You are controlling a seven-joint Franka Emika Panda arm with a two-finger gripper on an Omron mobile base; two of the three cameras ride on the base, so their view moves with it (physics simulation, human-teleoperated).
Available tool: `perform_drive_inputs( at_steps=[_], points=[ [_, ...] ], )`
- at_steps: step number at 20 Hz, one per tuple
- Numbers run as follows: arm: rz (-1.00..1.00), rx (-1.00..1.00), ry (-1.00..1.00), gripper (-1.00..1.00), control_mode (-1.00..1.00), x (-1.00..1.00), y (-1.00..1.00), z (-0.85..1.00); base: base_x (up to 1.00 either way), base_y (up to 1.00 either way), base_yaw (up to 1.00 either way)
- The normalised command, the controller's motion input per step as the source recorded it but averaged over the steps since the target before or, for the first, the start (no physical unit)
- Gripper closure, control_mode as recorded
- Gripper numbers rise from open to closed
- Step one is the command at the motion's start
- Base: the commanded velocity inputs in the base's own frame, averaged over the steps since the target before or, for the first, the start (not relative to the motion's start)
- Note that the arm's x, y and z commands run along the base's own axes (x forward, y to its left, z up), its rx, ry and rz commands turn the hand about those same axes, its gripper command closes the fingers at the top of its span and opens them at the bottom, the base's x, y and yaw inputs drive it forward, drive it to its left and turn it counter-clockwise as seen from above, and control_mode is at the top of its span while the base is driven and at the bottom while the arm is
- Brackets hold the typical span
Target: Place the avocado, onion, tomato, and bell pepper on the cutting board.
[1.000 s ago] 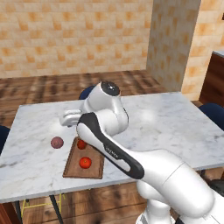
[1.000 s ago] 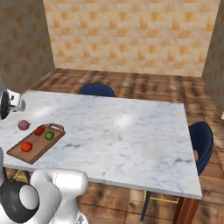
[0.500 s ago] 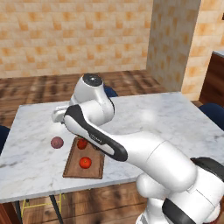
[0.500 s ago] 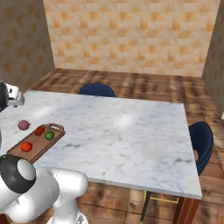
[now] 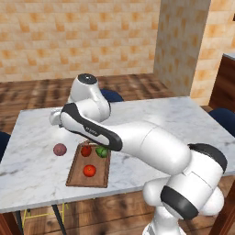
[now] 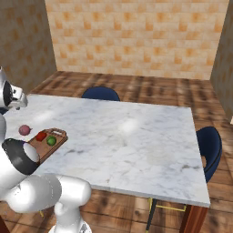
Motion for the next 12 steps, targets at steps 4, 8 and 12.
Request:
perform_drive_inputs(
  at_steps=[4,8,12],
  points=[
    [0.0,-0.05,0.07,-1.0,-1.0,0.29,0.17,-0.43,0.0,0.0,0.0],
    [0.0,-0.03,0.05,-1.0,-1.0,0.31,0.19,-0.3,0.0,0.0,0.0],
    [0.0,-0.01,0.04,-1.0,-1.0,0.36,0.21,-0.19,0.0,0.0,0.0]
  ],
)
